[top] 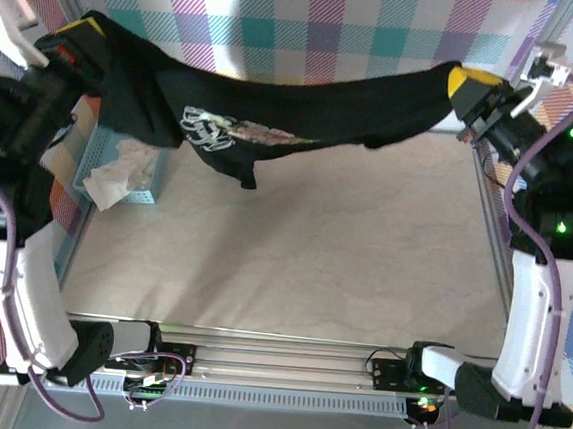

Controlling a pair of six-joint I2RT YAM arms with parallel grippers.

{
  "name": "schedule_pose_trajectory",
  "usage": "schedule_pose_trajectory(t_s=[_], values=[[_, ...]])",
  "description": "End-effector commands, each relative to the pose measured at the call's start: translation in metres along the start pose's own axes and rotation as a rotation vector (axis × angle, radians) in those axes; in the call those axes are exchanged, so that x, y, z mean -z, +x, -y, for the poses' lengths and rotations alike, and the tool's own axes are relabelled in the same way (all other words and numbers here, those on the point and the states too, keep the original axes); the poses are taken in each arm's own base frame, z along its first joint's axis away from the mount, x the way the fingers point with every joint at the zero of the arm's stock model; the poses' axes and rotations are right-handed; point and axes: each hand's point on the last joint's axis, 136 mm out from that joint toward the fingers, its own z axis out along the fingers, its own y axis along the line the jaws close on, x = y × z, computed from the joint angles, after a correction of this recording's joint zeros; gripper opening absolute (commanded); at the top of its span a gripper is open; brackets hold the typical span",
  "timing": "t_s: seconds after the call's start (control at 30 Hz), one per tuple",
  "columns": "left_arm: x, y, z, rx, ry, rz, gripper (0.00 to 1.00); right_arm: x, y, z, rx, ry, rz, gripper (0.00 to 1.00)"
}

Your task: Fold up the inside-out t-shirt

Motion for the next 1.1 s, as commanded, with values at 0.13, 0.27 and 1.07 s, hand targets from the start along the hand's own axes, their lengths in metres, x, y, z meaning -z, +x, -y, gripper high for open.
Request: schedule_pose_trajectory(t_s=[0.13, 0.27, 1.07], values=[[0.020, -0.008, -0.007, -0.094, -0.089, 0.029, 0.00, 0.037, -0.009, -0.026, 0.086, 0.038, 0.044, 0.00], [-0.010, 0.022, -0.031, -0.072, -0.113, -0.049, 0.00, 0.024, 0.000, -0.012, 0.063, 0.041, 0.021, 0.00], [-0.130, -0.024, -0.035, -0.035, 0.014, 0.131, 0.00, -0.110, -0.062, 0.067, 0.025, -0.043, 0.082, 0.00]])
